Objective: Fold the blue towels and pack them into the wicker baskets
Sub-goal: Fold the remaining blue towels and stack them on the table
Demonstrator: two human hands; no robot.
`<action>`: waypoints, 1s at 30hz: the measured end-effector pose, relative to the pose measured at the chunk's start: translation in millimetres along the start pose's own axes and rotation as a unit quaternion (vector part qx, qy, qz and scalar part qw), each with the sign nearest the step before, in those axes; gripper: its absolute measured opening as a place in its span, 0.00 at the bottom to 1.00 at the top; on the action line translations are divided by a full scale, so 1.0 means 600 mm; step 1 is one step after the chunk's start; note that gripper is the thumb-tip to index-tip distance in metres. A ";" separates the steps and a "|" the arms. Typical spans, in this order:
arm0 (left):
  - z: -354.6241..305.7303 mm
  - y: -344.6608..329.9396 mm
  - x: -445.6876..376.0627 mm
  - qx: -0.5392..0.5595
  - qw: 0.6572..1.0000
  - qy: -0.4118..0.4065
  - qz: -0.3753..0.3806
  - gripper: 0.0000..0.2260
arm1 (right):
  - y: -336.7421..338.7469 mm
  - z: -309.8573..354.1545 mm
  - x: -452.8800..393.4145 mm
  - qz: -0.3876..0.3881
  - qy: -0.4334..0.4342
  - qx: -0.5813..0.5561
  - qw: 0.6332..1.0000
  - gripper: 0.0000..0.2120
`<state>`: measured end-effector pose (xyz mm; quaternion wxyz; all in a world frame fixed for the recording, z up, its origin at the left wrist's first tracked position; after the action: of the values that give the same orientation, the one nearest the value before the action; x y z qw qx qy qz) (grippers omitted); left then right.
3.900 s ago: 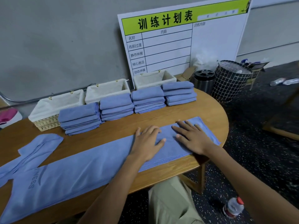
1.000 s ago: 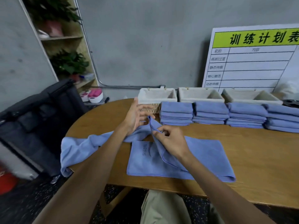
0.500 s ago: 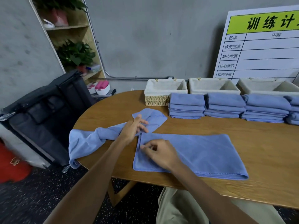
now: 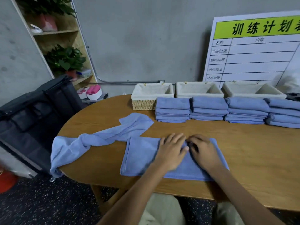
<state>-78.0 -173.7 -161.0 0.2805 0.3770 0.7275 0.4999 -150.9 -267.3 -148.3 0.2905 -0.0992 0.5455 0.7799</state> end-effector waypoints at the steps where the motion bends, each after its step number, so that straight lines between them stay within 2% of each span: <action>1: -0.015 -0.019 -0.008 -0.024 0.999 0.003 0.029 0.40 | 0.007 -0.011 0.004 0.005 0.006 0.009 1.000 0.13; 2: -0.027 -0.031 -0.018 -0.047 0.998 0.004 0.048 0.42 | 0.019 -0.021 0.006 0.004 0.004 0.016 1.000 0.13; 5: -0.055 -0.050 -0.044 -0.088 0.994 -0.001 0.072 0.39 | 0.057 -0.067 0.012 -0.021 -0.025 0.038 0.999 0.10; 7: -0.063 -0.057 -0.054 -0.098 0.992 -0.001 0.076 0.39 | 0.066 -0.095 0.018 -0.007 -0.052 0.036 0.998 0.12; 9: -0.058 -0.060 -0.060 -0.104 0.992 0.000 0.075 0.35 | 0.066 -0.121 0.022 0.009 -0.067 0.038 0.997 0.13; 13: 0.009 -0.044 -0.046 -0.111 0.991 0.037 0.066 0.32 | 0.064 -0.153 0.032 0.080 -0.102 0.107 0.986 0.18; 17: 0.089 -0.015 -0.024 -0.124 0.988 0.076 0.052 0.38 | 0.051 -0.169 0.041 0.175 -0.134 0.145 0.965 0.25; 20: 0.123 -0.002 -0.011 -0.130 0.985 0.103 0.049 0.44 | 0.050 -0.176 0.047 0.204 -0.150 0.146 0.956 0.27; 22: 0.129 0.000 -0.008 -0.126 0.985 0.111 0.047 0.45 | 0.070 -0.175 0.056 0.161 -0.149 0.161 0.962 0.26; 25: 0.126 0.002 -0.010 -0.121 0.986 0.108 0.040 0.45 | 0.123 -0.162 0.074 0.038 -0.132 0.197 0.971 0.25; 27: 0.124 0.003 -0.007 -0.136 0.983 0.115 0.041 0.39 | 0.138 -0.165 0.098 0.026 -0.142 0.220 0.965 0.25; 30: 0.091 0.022 -0.010 -0.198 0.976 0.091 0.012 0.33 | 0.147 -0.178 0.136 0.055 -0.178 0.231 0.955 0.25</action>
<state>-28.2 -147.9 -167.0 0.2767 0.2756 0.6321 0.6692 -284.2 -356.9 -158.1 0.3547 0.1411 0.6548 0.6523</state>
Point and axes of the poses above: each hand's wrist, its own x-axis away from the middle knuckle, its own y-axis out of the back of the hand, z = x × y, the point moved 9 cm from there along -x, towards the middle knuckle, and after that the axes turned 8 degrees about y, right-handed, at the moved point
